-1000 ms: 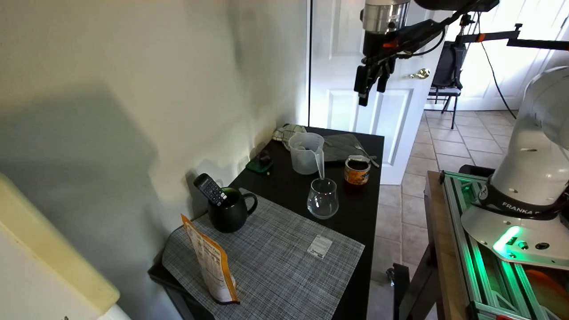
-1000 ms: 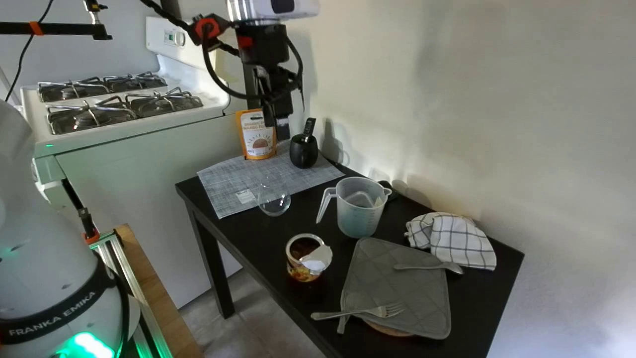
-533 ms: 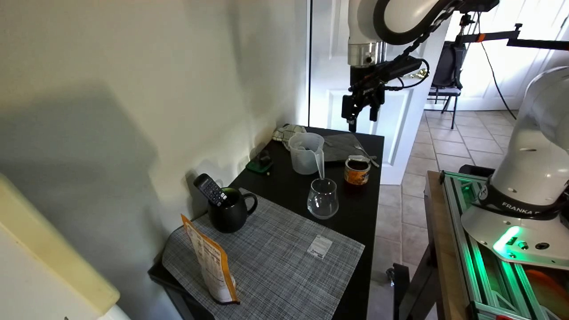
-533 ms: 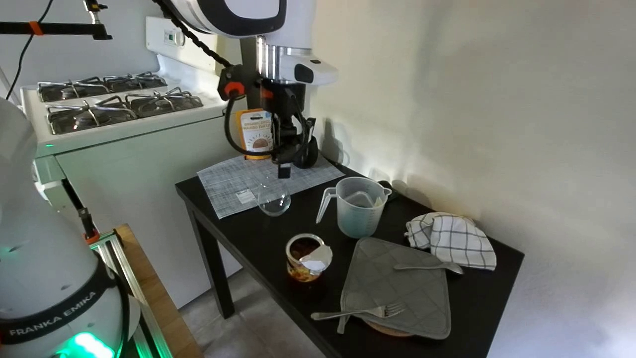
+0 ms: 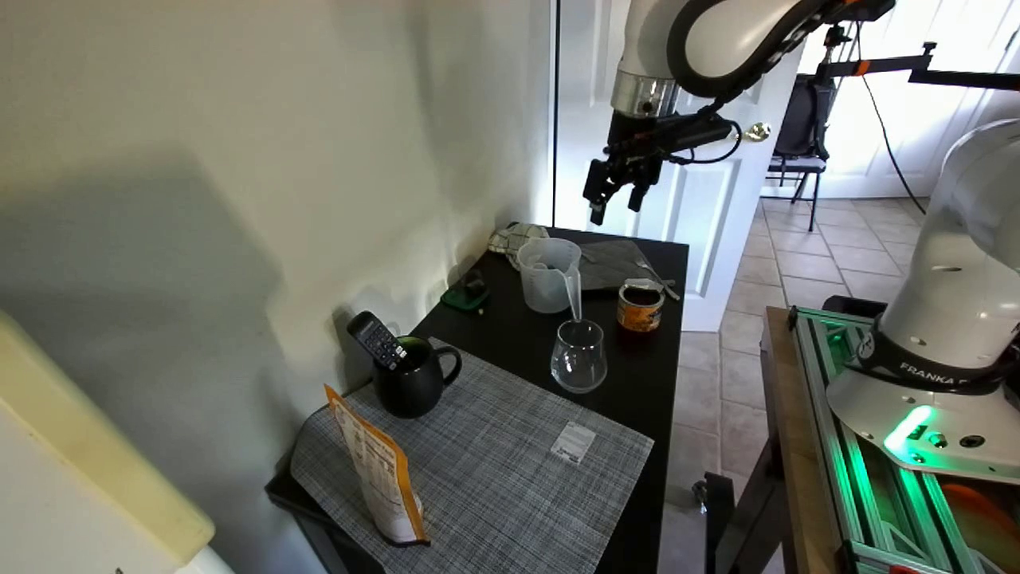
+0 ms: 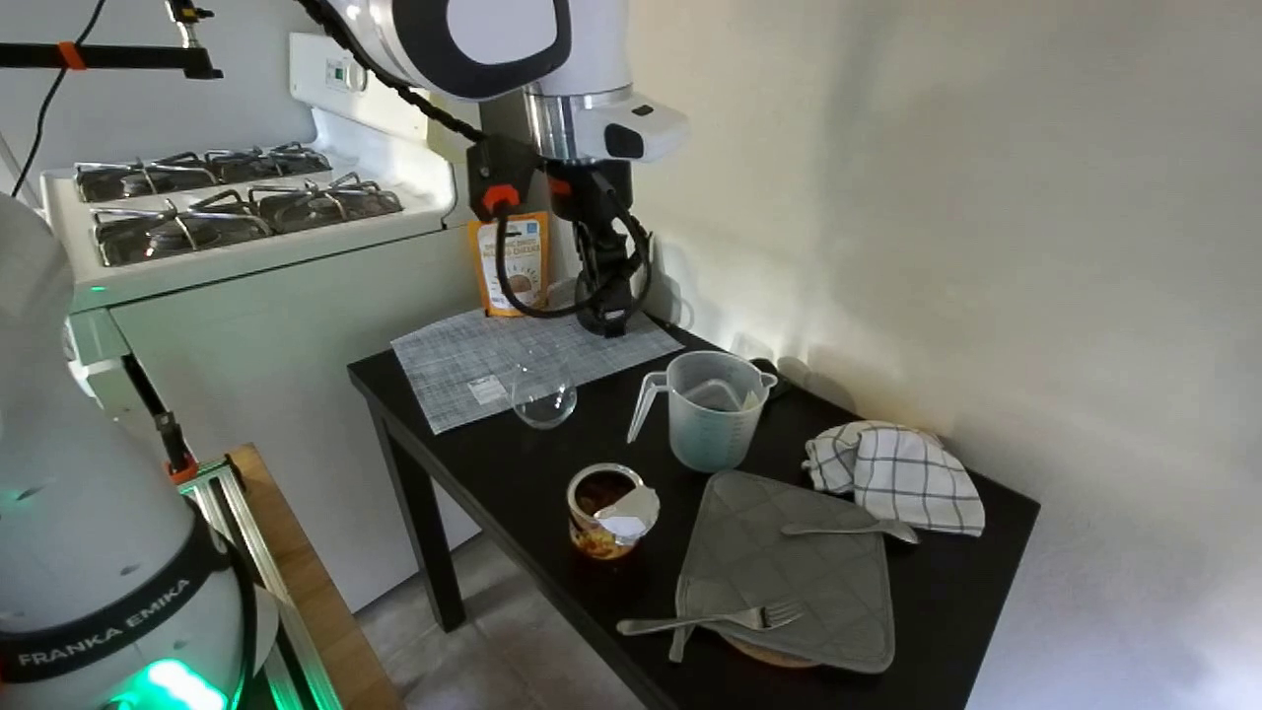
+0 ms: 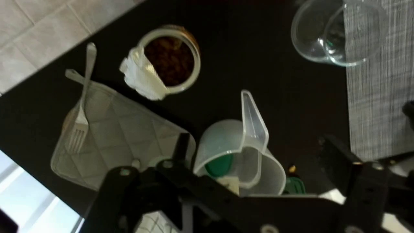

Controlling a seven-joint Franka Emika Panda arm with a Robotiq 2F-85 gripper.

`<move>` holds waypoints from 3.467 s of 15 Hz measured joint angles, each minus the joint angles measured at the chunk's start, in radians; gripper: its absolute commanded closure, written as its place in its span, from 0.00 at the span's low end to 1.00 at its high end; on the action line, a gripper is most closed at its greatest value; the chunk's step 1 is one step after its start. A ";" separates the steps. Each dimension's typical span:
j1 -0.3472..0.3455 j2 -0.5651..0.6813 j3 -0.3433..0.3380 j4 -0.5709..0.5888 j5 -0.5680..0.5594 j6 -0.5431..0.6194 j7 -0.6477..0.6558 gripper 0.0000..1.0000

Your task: Pour the bowl and lid out of the clear jug and onto the table.

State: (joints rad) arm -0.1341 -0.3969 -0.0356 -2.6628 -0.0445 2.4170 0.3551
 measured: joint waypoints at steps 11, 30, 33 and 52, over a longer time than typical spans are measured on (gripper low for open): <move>0.152 0.277 -0.107 -0.020 0.451 0.368 -0.436 0.00; 0.070 0.545 -0.080 0.200 0.447 0.279 -0.469 0.01; 0.069 0.552 -0.060 0.209 0.441 0.279 -0.450 0.16; 0.070 0.561 -0.062 0.219 0.166 0.279 -0.157 0.94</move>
State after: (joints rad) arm -0.0641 0.1643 -0.0979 -2.4435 0.1217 2.6963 0.1980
